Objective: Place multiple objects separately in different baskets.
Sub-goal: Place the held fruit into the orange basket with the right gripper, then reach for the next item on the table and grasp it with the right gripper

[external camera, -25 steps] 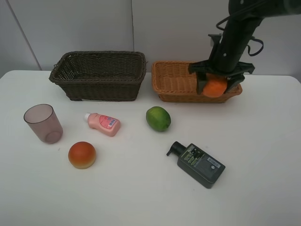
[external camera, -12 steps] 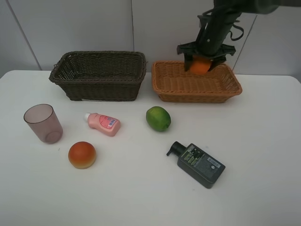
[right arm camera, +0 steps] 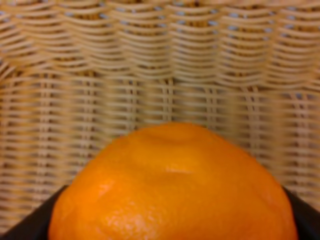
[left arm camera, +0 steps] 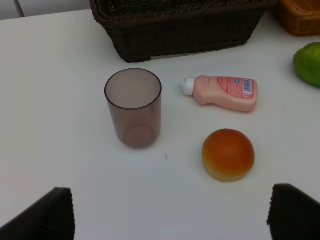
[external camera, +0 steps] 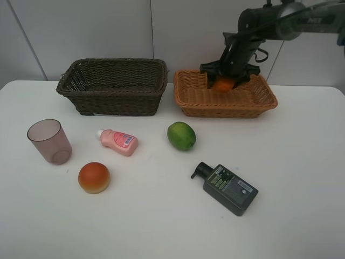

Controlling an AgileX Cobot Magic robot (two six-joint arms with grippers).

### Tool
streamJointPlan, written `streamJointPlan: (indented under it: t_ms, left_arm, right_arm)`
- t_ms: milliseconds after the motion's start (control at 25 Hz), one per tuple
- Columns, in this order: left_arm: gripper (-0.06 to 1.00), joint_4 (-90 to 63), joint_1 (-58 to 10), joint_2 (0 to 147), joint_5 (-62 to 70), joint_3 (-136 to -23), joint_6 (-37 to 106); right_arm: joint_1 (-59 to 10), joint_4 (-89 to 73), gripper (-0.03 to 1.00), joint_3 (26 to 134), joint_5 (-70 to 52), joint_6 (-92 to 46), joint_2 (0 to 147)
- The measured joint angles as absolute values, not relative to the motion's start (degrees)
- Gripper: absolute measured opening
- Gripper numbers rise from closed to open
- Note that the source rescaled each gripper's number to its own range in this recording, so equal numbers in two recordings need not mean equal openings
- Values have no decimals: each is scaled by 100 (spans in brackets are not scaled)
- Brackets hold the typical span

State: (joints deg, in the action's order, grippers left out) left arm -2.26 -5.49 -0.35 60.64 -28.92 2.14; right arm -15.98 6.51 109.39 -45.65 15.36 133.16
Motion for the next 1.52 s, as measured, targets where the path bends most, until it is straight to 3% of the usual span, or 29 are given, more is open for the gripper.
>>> streamJointPlan:
  t_ms: [400, 440, 600, 720, 960, 1200, 1520]
  left_arm:
    - [100, -226, -549, -35, 6064, -2892, 214]
    - [100, -226, -549, -35, 6064, -2892, 214]
    - [100, -226, -549, -35, 6064, -2892, 214]
    - [100, -226, -549, -35, 6064, -2892, 214]
    - [100, -226, -549, -35, 6064, -2892, 214]
    - [100, -226, -549, -35, 6064, -2892, 214]
    - [100, -226, -549, -35, 6064, -2892, 214]
  right_arm:
    - [-1598, 646, 21, 10939, -4289, 1536, 13538]
    - [-1598, 646, 27, 10944, -4263, 1536, 13538]
    - [-1598, 651, 83, 10944, -4275, 1536, 13533]
    - [-1598, 651, 97, 10944, -4368, 1536, 13447]
    - [-1674, 651, 100, 10944, -5067, 1562, 12919]
    - [-2181, 651, 100, 10905, -5931, 2071, 12285]
    - [-3024, 570, 100, 9689, -6213, 2386, 11424]
